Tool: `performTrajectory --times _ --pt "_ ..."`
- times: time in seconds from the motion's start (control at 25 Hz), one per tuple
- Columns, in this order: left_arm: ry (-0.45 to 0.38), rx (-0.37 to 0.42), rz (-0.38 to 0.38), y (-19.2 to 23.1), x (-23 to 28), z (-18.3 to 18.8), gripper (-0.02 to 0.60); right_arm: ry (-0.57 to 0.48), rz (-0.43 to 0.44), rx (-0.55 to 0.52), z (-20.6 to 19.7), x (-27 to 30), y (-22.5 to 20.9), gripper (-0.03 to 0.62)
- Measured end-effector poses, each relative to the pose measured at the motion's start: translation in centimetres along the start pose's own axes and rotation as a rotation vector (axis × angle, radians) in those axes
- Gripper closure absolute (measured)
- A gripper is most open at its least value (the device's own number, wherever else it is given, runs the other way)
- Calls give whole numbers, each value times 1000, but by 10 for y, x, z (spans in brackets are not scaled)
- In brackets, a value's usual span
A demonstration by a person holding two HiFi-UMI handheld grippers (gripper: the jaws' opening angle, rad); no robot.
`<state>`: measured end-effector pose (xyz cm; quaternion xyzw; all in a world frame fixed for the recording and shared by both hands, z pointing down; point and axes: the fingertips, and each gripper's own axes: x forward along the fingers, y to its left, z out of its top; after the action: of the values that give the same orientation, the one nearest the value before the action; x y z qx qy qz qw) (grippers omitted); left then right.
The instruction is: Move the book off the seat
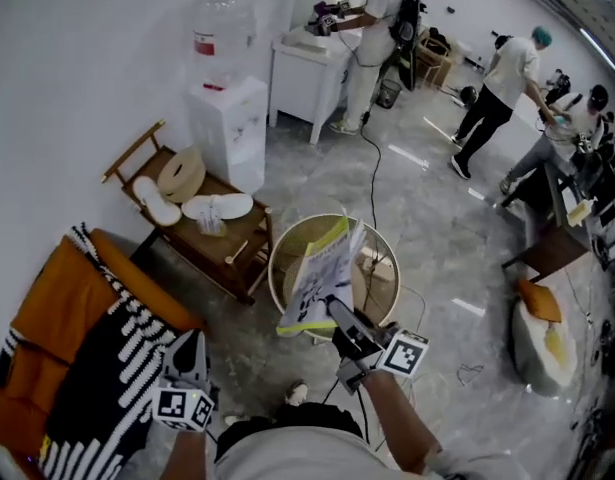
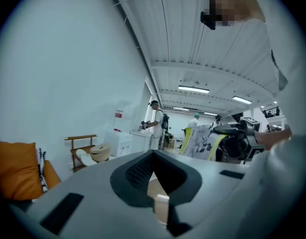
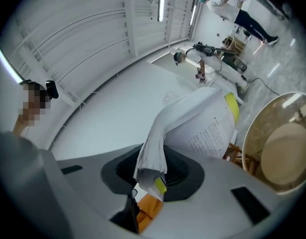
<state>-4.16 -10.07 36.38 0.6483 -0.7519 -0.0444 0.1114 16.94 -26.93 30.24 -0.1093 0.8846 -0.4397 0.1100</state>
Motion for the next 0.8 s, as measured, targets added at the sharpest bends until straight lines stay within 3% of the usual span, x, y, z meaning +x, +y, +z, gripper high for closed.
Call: performTrajectory --times 0.2,0.44,0.8 --pt "21 41 -143 -82 67 -5 565 -82 -87 -17 45 -75 -39 490" --pt "56 99 -341 -160 121 -2 566 -224 -183 13 71 -151 -65 488" --pt "123 108 -529 -184 162 -19 565 -387 -334 15 75 -188 -83 490"
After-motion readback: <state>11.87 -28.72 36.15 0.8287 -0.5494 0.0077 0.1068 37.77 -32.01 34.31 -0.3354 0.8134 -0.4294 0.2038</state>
